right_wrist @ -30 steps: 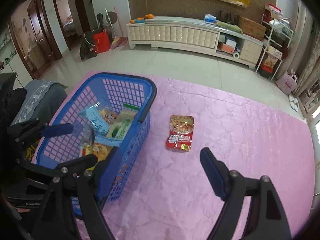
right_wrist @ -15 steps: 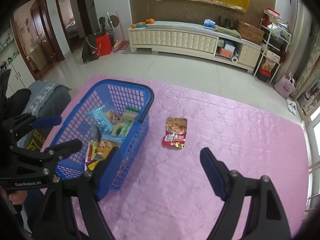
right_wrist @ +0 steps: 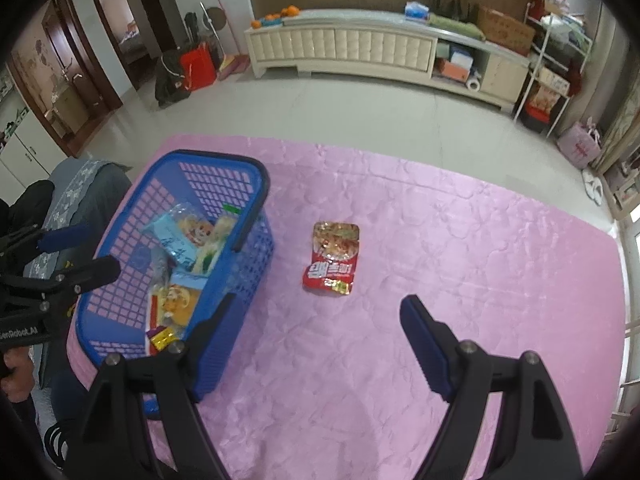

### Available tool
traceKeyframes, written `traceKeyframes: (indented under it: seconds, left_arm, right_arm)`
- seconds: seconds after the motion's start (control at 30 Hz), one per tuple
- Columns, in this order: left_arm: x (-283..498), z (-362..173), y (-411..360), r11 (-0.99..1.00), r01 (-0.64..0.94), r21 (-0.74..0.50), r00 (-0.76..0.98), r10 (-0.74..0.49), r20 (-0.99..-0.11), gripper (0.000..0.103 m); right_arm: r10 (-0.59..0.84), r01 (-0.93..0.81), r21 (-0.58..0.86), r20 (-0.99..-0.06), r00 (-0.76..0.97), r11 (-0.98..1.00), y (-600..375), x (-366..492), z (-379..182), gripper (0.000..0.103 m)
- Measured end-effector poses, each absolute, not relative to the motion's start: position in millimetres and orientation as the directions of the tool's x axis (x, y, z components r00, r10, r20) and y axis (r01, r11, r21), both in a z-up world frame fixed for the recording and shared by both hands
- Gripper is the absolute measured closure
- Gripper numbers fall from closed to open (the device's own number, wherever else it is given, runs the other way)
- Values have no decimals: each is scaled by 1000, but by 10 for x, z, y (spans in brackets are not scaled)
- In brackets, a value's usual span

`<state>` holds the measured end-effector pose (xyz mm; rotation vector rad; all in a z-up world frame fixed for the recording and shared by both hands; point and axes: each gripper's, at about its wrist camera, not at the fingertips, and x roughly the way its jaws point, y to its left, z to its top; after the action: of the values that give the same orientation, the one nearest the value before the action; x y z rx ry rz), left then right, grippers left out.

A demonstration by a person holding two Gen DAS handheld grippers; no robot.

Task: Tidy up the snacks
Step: 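Move the right gripper to the red snack bag and grasp it, then lift the red snack bag and carry it over the basket with the right gripper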

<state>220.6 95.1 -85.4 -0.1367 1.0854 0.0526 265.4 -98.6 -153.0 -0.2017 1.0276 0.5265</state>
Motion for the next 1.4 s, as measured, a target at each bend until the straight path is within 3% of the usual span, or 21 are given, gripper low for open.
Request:
traceKeyframes:
  seconds: [0.57,1.07,1.13,1.17,1.37,1.4]
  left_arm:
    - [2773,-1495,1049,989,-137,-65,351,-13,-936,28]
    - [2938,-1661,1154,989,-136,-63,353,-11,-936,28]
    - [2911,-1625,1140,988,-132,-75,364,-22,-931,28]
    - [2904,-1609,1139,988,-131,-76,370,-23,-929,28]
    - [2841,-1599,1099,989,-126,-82,384,-28,-923,28]
    - [2835,-1603,1087,989,-123,-82,383,-29,-923,28]
  right_arm:
    - [334,-575,129,-904,268,808,-729,3344,-2463,19]
    - [310,-588,117,-920,239,800,-555,3537,-2904,20]
    - [289,-611,76,-922,259,788,-502,3476,-2884,25]
    - [268,-626,36,-922,280,779,-480,3423,-2869,37]
    - [265,-689,11,-927,264,725,-453,3223,-2833,52]
    - [261,-694,9,-930,259,720,-449,3198,-2833,66]
